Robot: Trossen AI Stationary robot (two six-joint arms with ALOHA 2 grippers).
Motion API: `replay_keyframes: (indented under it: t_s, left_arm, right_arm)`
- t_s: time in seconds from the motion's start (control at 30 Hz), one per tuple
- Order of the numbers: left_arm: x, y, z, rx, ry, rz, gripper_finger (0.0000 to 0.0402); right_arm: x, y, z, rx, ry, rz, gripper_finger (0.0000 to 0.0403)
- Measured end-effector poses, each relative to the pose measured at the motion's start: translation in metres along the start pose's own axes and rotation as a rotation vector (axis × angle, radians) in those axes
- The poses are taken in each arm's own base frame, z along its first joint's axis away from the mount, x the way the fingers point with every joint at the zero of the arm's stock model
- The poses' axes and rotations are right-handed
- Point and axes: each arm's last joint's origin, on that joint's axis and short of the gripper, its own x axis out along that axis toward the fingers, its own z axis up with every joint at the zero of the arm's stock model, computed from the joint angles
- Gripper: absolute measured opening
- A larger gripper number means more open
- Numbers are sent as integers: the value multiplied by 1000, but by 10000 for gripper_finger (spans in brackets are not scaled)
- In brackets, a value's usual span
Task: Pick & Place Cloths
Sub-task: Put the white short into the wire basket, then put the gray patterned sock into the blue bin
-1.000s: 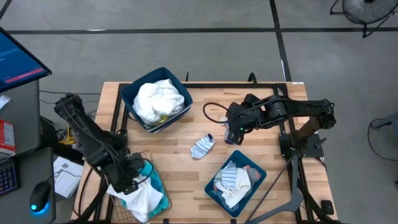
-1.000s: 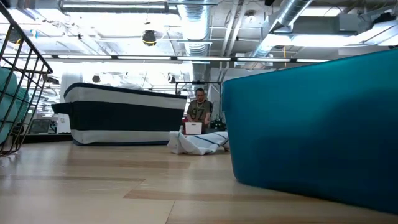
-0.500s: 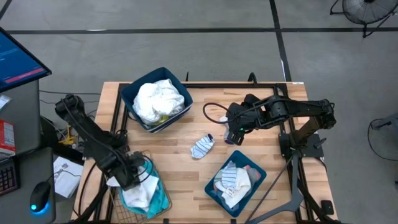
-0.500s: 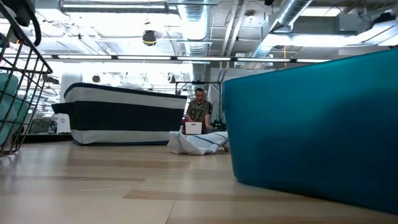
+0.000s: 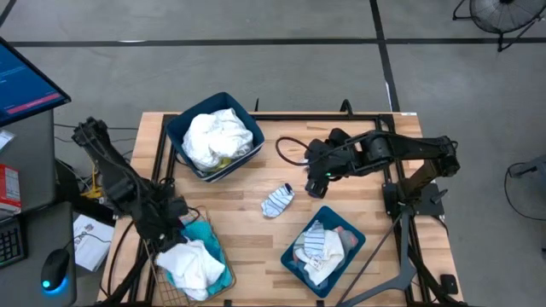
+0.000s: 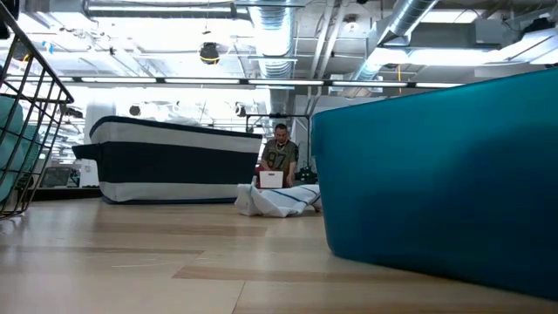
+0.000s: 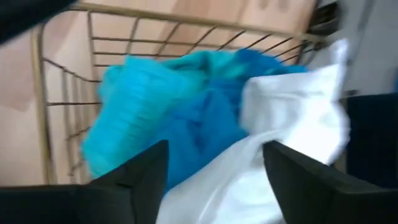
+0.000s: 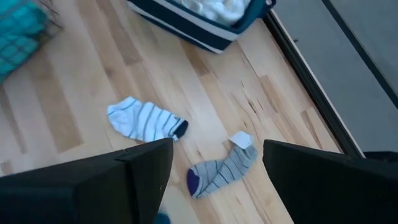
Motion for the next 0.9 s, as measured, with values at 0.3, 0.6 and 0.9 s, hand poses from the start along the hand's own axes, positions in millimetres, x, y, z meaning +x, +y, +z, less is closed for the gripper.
replay_keyframes:
  t_s: [0.3,0.6,0.9]
  left_arm:
    - [-25,5,6,-55,-130,-155,264]
    - [-30,2,10,-81,-230,-209,258]
    - [-32,-1,15,-82,-352,-222,258]
  right_arm:
    - [79,-12,18,60,220,-116,244]
    - [193,-47,-21,232,455,-71,244]
    - [239,-73,-93,431,449,-42,245]
